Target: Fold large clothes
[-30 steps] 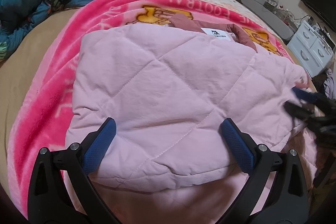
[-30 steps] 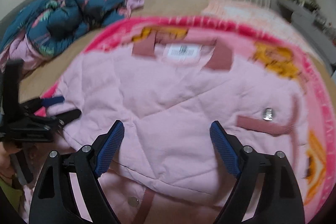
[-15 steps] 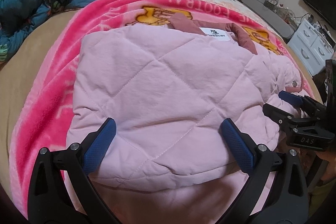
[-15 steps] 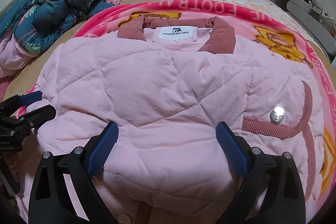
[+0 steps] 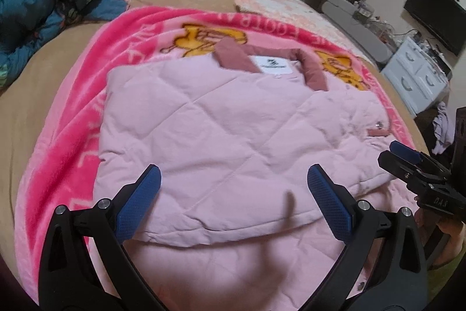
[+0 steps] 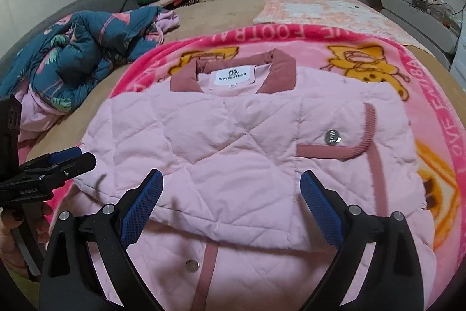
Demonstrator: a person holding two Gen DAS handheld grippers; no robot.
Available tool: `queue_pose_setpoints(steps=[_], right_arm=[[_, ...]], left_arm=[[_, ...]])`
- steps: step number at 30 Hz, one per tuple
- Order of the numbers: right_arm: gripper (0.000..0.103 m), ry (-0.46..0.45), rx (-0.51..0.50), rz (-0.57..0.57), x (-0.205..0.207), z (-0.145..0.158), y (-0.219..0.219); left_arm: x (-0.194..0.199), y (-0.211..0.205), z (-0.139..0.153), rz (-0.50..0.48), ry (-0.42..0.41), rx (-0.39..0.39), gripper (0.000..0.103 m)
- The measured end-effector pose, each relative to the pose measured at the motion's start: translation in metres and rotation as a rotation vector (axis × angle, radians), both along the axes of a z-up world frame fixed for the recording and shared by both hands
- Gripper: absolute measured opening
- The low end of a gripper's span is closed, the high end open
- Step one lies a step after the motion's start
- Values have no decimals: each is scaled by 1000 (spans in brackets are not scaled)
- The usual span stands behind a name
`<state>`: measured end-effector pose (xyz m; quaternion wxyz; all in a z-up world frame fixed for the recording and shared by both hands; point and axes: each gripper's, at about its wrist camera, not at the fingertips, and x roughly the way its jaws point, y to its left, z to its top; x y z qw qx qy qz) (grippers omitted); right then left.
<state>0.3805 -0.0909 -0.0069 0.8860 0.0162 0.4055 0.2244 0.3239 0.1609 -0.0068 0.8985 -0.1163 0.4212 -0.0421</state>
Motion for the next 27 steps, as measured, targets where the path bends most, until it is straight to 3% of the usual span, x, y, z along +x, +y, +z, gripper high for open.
queue_pose_setpoints(steps=[27], right_arm=[[95,-103,90,-60,-80,80,-65]], left_arm=[[-55,-26,82,-79,-162,27,94]])
